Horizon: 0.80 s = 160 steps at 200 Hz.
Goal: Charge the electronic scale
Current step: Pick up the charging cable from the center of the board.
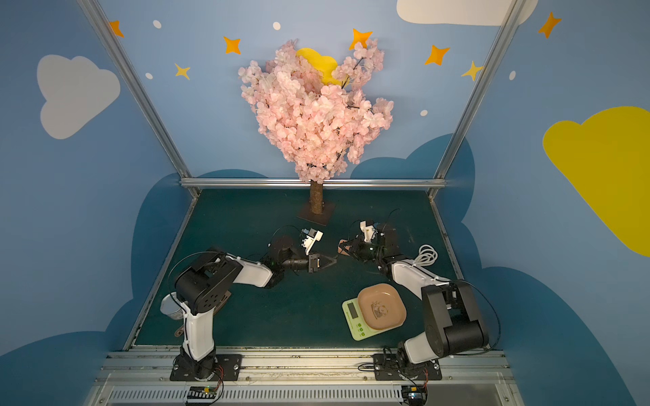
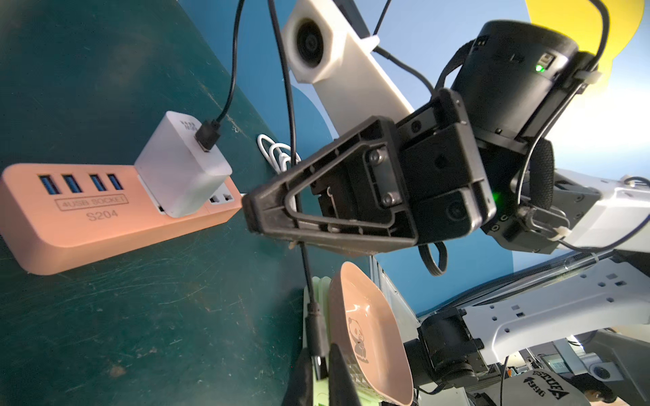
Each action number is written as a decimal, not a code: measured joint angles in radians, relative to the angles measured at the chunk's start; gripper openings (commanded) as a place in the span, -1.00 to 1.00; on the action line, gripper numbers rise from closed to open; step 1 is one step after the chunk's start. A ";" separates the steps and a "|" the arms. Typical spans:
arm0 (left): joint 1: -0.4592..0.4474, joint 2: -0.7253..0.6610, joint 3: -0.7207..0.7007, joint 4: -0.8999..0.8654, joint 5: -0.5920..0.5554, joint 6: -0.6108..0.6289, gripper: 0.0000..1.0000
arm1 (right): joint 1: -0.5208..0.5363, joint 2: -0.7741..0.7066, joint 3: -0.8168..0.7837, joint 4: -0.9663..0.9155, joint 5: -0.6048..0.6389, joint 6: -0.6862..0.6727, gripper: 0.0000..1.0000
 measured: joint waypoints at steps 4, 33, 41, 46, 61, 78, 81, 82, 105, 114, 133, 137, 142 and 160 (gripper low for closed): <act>0.000 0.000 0.000 0.000 0.000 0.002 -0.86 | 0.000 0.000 -0.002 0.003 -0.001 0.000 -1.00; 0.000 0.000 0.000 -0.002 -0.002 0.003 -0.90 | -0.011 0.000 -0.016 0.015 -0.013 -0.002 -0.84; 0.000 0.000 0.000 -0.002 -0.002 0.004 -0.90 | -0.014 0.000 -0.020 0.017 -0.017 -0.006 -0.75; 0.000 0.000 0.000 -0.002 -0.002 0.006 -0.91 | -0.016 -0.002 -0.024 0.017 -0.019 -0.007 -0.70; 0.000 0.000 0.000 -0.002 -0.002 0.011 -0.91 | -0.027 -0.012 -0.034 0.016 -0.030 -0.023 -0.51; 0.003 0.000 0.000 -0.002 -0.002 0.016 -0.92 | -0.048 -0.040 -0.046 0.003 -0.042 -0.054 -0.31; 0.004 0.000 0.000 -0.002 -0.002 0.017 -0.92 | -0.055 -0.048 -0.051 0.001 -0.044 -0.061 -0.29; 0.004 0.000 0.000 -0.002 -0.002 0.017 -0.92 | -0.056 -0.050 -0.052 0.001 -0.045 -0.063 -0.28; 0.012 0.000 0.000 -0.004 0.001 0.025 -0.92 | -0.108 -0.115 -0.091 -0.038 -0.086 -0.129 -0.19; 0.016 0.000 0.002 -0.005 0.002 0.028 -0.92 | -0.134 -0.137 -0.100 -0.063 -0.107 -0.158 -0.20; 0.023 0.000 0.007 -0.007 0.008 0.035 -0.92 | -0.182 -0.184 -0.107 -0.119 -0.157 -0.226 -0.26; 0.024 0.000 0.010 -0.008 0.010 0.036 -0.92 | -0.191 -0.195 -0.107 -0.130 -0.169 -0.238 -0.27; 0.026 0.000 0.014 -0.008 0.013 0.038 -0.92 | -0.199 -0.208 -0.107 -0.142 -0.179 -0.255 -0.30; 0.028 0.000 0.024 -0.008 0.023 0.048 -0.92 | -0.216 -0.254 -0.105 -0.171 -0.227 -0.314 -0.44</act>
